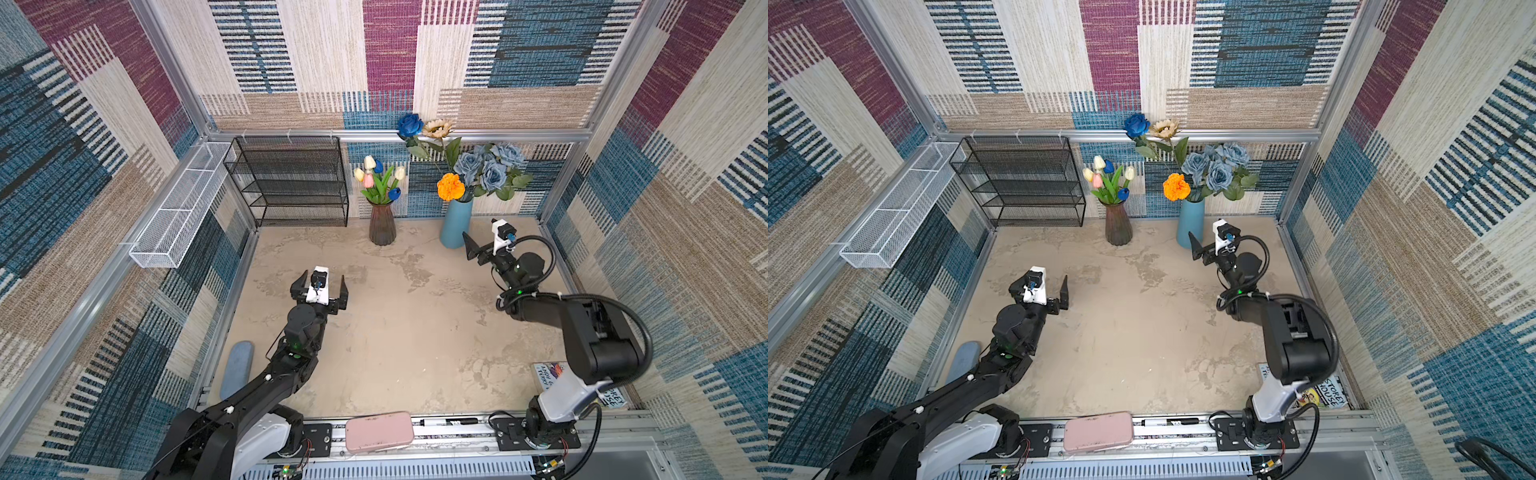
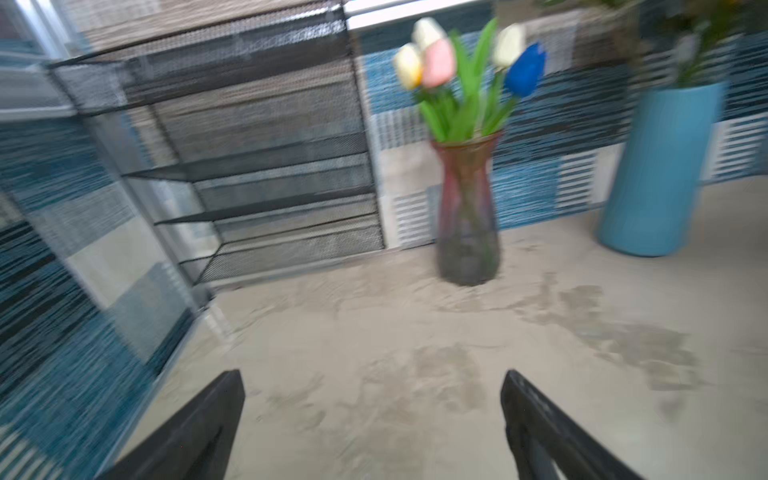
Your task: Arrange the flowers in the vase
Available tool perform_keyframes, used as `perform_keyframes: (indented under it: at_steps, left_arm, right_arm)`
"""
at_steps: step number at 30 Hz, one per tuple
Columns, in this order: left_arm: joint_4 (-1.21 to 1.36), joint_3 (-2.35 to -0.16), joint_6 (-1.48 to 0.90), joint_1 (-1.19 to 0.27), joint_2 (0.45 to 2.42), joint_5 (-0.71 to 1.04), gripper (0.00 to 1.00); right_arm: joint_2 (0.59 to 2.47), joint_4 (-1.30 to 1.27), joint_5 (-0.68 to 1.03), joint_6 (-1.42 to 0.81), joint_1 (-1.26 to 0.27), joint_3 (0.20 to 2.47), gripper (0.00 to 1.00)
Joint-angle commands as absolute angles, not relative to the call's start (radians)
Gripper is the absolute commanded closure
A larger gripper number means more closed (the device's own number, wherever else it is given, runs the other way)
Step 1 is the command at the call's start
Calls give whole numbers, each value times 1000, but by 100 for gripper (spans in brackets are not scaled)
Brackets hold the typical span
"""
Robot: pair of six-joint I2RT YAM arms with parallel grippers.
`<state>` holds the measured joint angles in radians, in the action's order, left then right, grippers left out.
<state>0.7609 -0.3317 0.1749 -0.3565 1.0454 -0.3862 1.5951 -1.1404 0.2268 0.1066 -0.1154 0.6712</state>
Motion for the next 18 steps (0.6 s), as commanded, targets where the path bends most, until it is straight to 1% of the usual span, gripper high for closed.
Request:
perform_keyframes:
  at_steps: [1, 4, 8, 10, 12, 14, 18]
  left_arm:
    - [625, -347, 106, -298, 1046, -559, 1]
    - [675, -308, 101, -242, 1092, -531, 1]
    - [709, -283, 89, -207, 1166, -511, 1]
    - [756, -269, 81, -186, 1209, -471, 1]
    - [900, -227, 107, -174, 1253, -401, 1]
    - [1031, -186, 114, -163, 1284, -335, 1]
    - [1250, -146, 103, -146, 1423, -307, 1]
  right_arm:
    - [1444, -1030, -112, 88, -147, 548, 0]
    - [1312, -962, -267, 19, -168, 429, 0]
    - [1205, -987, -338, 21, -167, 273, 2]
    - [1196, -1031, -327, 51, -167, 217, 0]
    - [1202, -1041, -321, 69, -168, 187, 0]
    - [1234, -1146, -308, 82, -166, 141, 0]
    - [1323, -1266, -266, 103, -144, 124, 0]
